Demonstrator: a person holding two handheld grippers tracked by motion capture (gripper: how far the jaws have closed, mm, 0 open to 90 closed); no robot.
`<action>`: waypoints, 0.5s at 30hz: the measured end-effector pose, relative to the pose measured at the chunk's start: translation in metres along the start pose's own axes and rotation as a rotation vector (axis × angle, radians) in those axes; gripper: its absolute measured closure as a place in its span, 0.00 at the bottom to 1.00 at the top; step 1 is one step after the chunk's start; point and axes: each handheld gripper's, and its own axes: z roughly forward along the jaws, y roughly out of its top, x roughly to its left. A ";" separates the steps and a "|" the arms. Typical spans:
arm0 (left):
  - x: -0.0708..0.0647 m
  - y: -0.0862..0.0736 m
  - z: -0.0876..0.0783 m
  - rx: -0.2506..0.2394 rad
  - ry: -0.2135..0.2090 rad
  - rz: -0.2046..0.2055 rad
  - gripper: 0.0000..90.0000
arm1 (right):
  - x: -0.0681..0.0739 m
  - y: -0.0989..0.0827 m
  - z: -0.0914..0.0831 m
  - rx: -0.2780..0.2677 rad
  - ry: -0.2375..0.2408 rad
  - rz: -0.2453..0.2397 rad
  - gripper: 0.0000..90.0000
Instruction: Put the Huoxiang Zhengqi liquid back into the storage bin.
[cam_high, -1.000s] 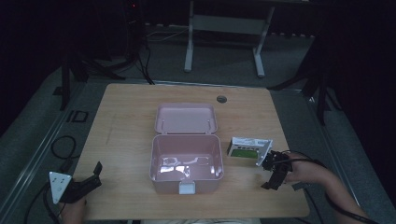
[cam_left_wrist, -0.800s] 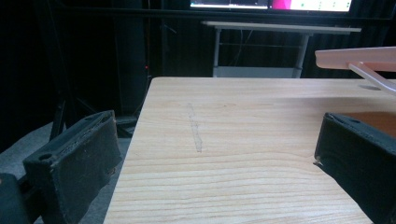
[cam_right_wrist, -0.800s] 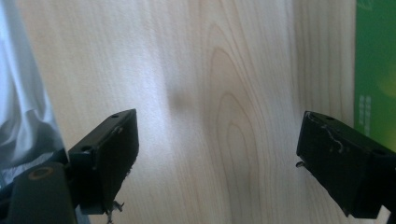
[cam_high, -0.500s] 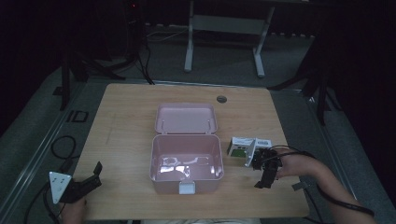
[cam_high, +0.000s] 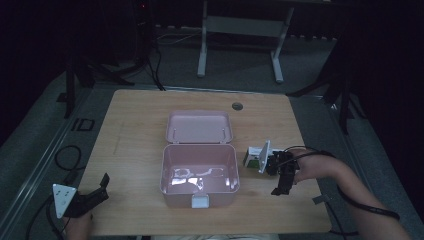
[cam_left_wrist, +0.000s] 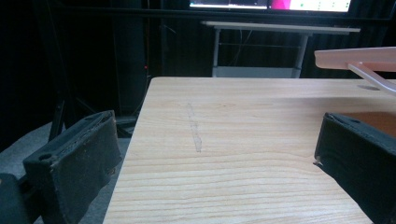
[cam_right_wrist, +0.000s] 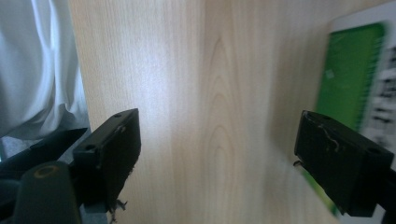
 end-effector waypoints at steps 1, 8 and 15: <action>0.000 0.000 0.000 0.000 0.000 0.000 0.00 | -0.001 0.000 -0.005 -0.005 -0.012 -0.006 0.17; 0.000 0.000 0.000 0.000 -0.002 -0.001 0.00 | -0.017 -0.001 -0.027 -0.015 -0.068 0.014 0.21; 0.000 0.000 0.000 0.000 -0.002 -0.001 0.00 | -0.035 -0.008 -0.042 -0.059 -0.097 0.056 0.24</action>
